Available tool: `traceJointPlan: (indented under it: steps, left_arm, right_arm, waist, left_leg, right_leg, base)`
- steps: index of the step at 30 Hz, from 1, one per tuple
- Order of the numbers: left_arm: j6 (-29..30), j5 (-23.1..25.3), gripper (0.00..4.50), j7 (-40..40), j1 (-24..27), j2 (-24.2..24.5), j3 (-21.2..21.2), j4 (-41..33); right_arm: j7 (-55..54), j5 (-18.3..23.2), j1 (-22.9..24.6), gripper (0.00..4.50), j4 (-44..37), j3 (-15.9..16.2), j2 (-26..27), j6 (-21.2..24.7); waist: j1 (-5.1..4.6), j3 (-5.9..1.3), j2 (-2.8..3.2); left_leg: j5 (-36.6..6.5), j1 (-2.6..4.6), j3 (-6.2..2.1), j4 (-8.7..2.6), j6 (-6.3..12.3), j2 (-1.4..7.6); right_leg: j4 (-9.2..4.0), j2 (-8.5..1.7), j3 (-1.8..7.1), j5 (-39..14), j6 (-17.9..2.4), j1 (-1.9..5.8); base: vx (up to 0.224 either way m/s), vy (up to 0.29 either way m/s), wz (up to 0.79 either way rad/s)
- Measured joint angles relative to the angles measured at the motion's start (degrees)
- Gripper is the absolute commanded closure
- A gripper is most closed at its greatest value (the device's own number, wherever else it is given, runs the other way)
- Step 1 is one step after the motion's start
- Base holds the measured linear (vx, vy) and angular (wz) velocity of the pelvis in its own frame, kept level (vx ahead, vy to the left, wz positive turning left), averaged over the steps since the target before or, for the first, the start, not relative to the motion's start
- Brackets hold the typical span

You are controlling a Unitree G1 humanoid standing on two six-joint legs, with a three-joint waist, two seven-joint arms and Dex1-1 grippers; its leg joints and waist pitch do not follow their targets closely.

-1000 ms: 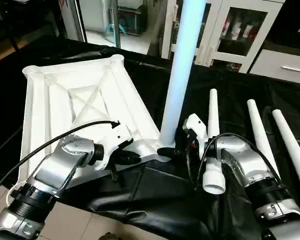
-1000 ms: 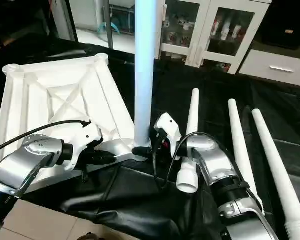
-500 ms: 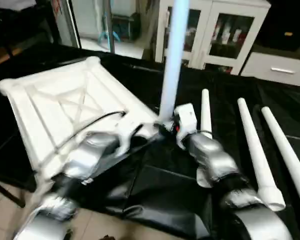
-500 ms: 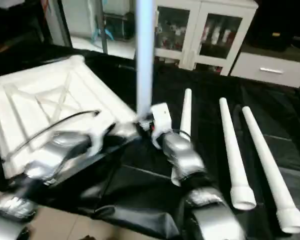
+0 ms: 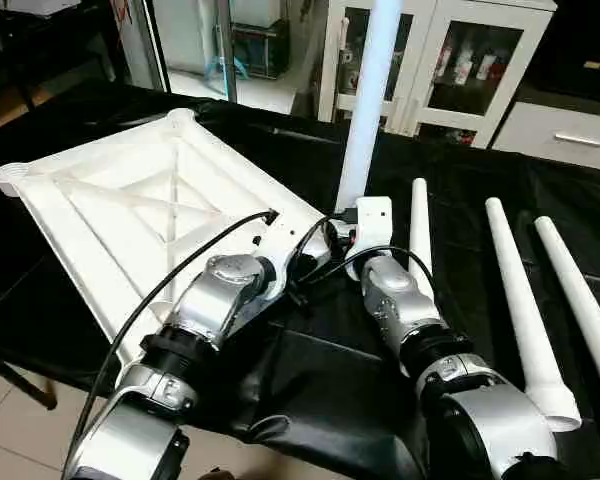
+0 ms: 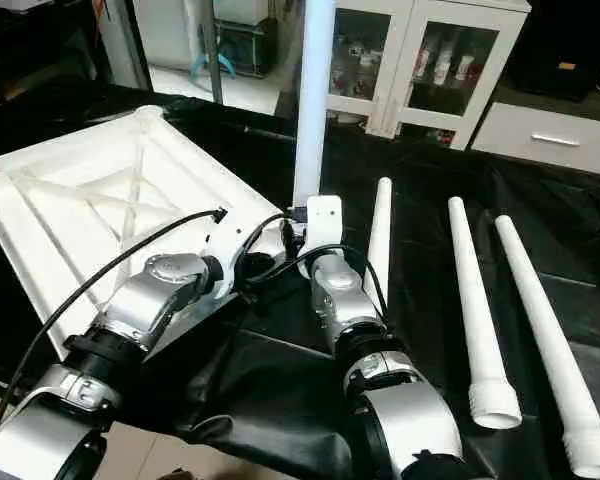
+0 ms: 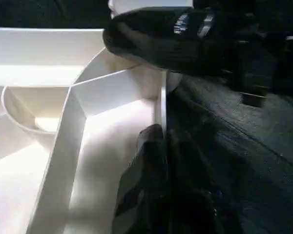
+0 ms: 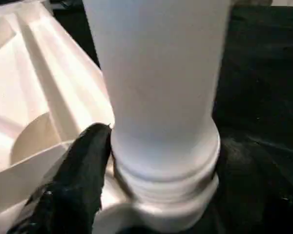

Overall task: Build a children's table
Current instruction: Rotate leg to tighten

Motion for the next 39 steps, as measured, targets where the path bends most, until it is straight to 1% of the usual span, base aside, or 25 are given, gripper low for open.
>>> traceJointPlan:
  steps: [1, 3, 5, 7, 8, 9, 10, 11, 13, 16, 22, 24, 31, 38, 39]
  left_arm:
    - [0.02, 0.08, 4.50, -0.49, 0.16, 0.53, -0.03, -0.39]
    - [0.14, 0.17, 4.50, -1.96, 1.33, 2.32, -0.69, -2.90]
    - [0.14, 0.13, 4.50, -4.53, 2.76, 4.29, -1.60, -5.88]
    - [0.07, -0.30, 4.50, -8.85, 4.87, 7.51, -2.69, -10.12]
    - [0.17, -0.46, 4.50, -10.58, 5.49, 8.56, -3.13, -11.59]
    - [0.12, -0.68, 4.50, -12.36, 6.22, 9.87, -3.63, -13.04]
    - [0.31, -0.94, 4.50, -14.35, 6.93, 11.23, -4.10, -14.62]
    - [0.43, -1.25, 4.50, -15.87, 7.36, 12.24, -4.57, -15.66]
    - [0.46, -2.34, 4.50, -19.54, 8.95, 14.75, -5.23, -18.39]
    - [0.69, -2.77, 4.50, -23.17, 9.93, 17.55, -6.33, -20.91]
    - [1.66, -3.26, 4.50, -27.05, 11.16, 19.89, -7.10, -23.57]
    - [1.89, -3.31, 4.50, -27.48, 11.17, 20.11, -7.14, -23.71]
    - [2.18, -3.33, 4.50, -27.71, 11.15, 20.23, -7.12, -23.86]
    - [2.44, -3.32, 4.50, -27.99, 11.15, 20.30, -7.09, -24.09]
    - [2.45, -3.32, 4.50, -27.99, 11.15, 20.29, -7.09, -24.10]
  right_arm:
    - [1.20, 0.27, 0.15, 0.80, -0.10, 0.00, -0.04, -0.25]
    - [5.37, 1.11, 1.40, 0.65, -1.83, 0.32, -0.87, -0.05]
    - [9.77, 1.06, 2.58, 0.50, -3.99, 1.36, -2.59, 1.17]
    - [15.43, 0.14, 4.42, 0.32, -7.55, 4.03, -6.12, 3.20]
    - [17.94, -0.11, 5.36, 0.32, -9.39, 4.81, -7.83, 4.21]
    - [20.90, -0.14, 6.26, 0.17, -11.37, 5.77, -9.13, 4.87]
    - [24.49, -0.12, 7.29, 0.08, -13.85, 6.91, -10.64, 6.21]
    - [27.32, -0.10, 8.28, 0.08, -16.12, 7.86, -12.29, 7.19]
    - [35.97, 0.70, 10.95, 0.03, -21.92, 10.19, -16.56, 9.67]
    - [44.06, 2.34, 13.38, 0.03, -26.33, 11.48, -20.10, 12.08]
    - [52.12, 3.01, 15.63, 0.03, -30.83, 13.49, -24.91, 15.14]
    - [52.63, 2.97, 15.68, 0.03, -31.55, 13.54, -25.23, 15.95]
    - [52.03, 2.83, 15.15, 0.03, -31.19, 13.52, -23.33, 15.87]
    - [52.42, 3.01, 14.98, 0.03, -31.07, 13.52, -22.92, 15.89]
    - [52.50, 3.02, 14.98, 0.20, -30.99, 13.52, -22.81, 15.90]
  waist:
    - [-0.30, 0.01, 0.01]
    - [-0.61, 0.02, 0.01]
    - [-0.72, 0.05, 0.07]
    - [-0.40, 0.05, 0.08]
    - [-0.16, 0.05, 0.07]
    - [0.14, 0.07, 0.10]
    - [0.62, 0.08, 0.13]
    - [1.03, 0.09, 0.14]
    - [1.60, 0.14, 0.26]
    - [1.58, 0.22, 0.45]
    - [1.43, 0.25, 0.52]
    - [1.37, 0.26, 0.54]
    - [1.33, 0.25, 0.55]
    - [1.36, 0.25, 0.55]
    - [1.36, 0.25, 0.55]
  left_leg:
    - [0.00, -0.02, 0.00, -0.01, 0.00, 0.00]
    - [0.00, -0.10, 0.00, -0.09, 0.00, 0.02]
    - [0.01, -0.39, -0.01, -0.12, 0.00, 0.08]
    - [0.05, -0.73, -0.03, -0.08, -0.03, 0.14]
    - [0.05, -0.89, -0.03, -0.07, 0.00, 0.14]
    - [0.09, -0.97, -0.04, -0.07, 0.09, 0.15]
    - [0.08, -0.99, -0.02, -0.05, 0.19, 0.16]
    - [0.06, -0.99, -0.01, -0.05, 0.23, 0.15]
    - [-0.02, -0.98, 0.01, -0.01, 0.27, 0.15]
    - [-0.09, -0.94, 0.08, 0.07, 0.20, 0.12]
    - [-0.05, -0.65, 0.08, 0.13, 0.18, 0.13]
    - [-0.04, -0.59, 0.08, 0.13, 0.17, 0.13]
    - [-0.03, -0.60, 0.08, 0.13, 0.15, 0.13]
    - [-0.03, -0.60, 0.08, 0.13, 0.15, 0.13]
    - [-0.03, -0.60, 0.08, 0.13, 0.15, 0.13]
  right_leg:
    - [0.00, 0.00, -0.02, 0.00, 0.00, -0.02]
    - [-0.06, 0.03, -0.03, -0.01, 0.01, -0.11]
    - [-0.10, 0.10, -0.05, -0.01, 0.01, -0.35]
    - [-0.09, 0.15, -0.15, -0.03, -0.01, -0.66]
    - [-0.09, 0.15, -0.19, -0.03, -0.01, -0.79]
    - [-0.11, 0.14, -0.25, -0.03, -0.02, -0.83]
    - [-0.13, 0.13, -0.24, -0.04, -0.03, -0.85]
    - [-0.16, 0.12, -0.24, -0.04, -0.04, -0.84]
    - [-0.27, 0.10, -0.25, -0.04, -0.04, -0.75]
    - [-0.33, 0.04, -0.16, -0.03, -0.04, -0.68]
    - [-0.19, 0.04, -0.13, -0.03, -0.04, -0.45]
    - [-0.14, 0.04, -0.11, -0.03, -0.04, -0.43]
    - [-0.12, 0.04, -0.12, -0.03, -0.04, -0.44]
    - [-0.11, 0.04, -0.12, -0.04, -0.05, -0.43]
    - [-0.11, 0.04, -0.12, -0.04, -0.05, -0.43]
  base:
    - [0.000, 0.000, 0.00]
    - [0.000, 0.000, 0.00]
    - [0.000, 0.000, 0.00]
    - [0.000, 0.000, 0.00]
    - [0.000, 0.000, 0.00]
    - [0.000, 0.000, 0.00]
    - [0.000, 0.000, 0.00]
    - [0.000, 0.000, 0.00]
    - [0.000, 0.000, 0.00]
    - [0.000, 0.000, 0.00]
    - [0.000, 0.000, 0.00]
    - [0.000, 0.000, 0.00]
    - [0.000, 0.000, 0.00]
    - [0.000, 0.000, 0.00]
    - [0.000, 0.000, 0.00]
